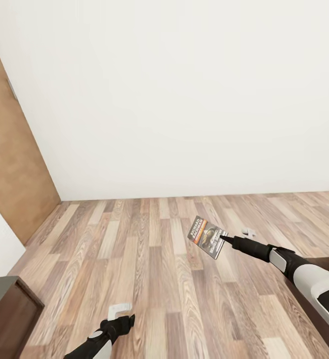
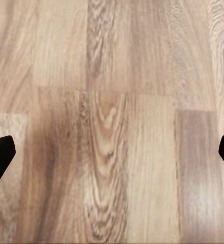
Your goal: In the bedroom, move the book from the bed onto either nightstand, and place the two sandals side by side next to the bed.
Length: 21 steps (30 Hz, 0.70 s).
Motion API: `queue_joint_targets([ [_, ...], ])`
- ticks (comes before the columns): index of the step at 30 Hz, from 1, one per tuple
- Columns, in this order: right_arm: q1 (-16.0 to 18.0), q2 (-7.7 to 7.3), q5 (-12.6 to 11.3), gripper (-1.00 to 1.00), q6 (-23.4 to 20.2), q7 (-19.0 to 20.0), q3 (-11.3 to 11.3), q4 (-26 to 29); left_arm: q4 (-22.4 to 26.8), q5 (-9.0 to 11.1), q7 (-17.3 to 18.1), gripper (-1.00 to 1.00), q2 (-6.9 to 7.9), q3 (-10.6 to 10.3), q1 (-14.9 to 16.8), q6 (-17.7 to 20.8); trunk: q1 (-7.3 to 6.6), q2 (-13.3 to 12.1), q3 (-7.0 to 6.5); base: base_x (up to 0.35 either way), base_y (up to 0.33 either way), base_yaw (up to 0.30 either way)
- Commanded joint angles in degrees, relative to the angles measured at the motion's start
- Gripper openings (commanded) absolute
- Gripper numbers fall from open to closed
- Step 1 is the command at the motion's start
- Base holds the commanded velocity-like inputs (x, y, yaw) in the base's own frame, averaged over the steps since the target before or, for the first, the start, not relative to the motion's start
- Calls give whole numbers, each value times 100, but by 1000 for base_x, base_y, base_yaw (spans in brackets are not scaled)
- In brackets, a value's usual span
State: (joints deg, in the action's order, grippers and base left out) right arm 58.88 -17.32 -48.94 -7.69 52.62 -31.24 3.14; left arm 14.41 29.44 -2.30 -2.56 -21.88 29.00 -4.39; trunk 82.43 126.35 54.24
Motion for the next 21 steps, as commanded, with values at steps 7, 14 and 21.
queue_joint_targets([
  [7, 1, 0, -9, -100, -4, 2, 48, 3, 0, 0, 1, 100, -7, 0, 0, 0, 0, 0, 0, 332, 0, 0],
  [14, 1, 0, -3, -100, -12, 10, 48, 3, 0, 0, 1, 100, -1, 0, 0, 0, 0, 0, 0, 332, 0, -133],
  [21, 1, 0, -2, -100, -13, 10, 48, 3, 0, 0, 1, 100, 0, 0, 0, 0, 0, 0, 0, 332, 0, -261],
])
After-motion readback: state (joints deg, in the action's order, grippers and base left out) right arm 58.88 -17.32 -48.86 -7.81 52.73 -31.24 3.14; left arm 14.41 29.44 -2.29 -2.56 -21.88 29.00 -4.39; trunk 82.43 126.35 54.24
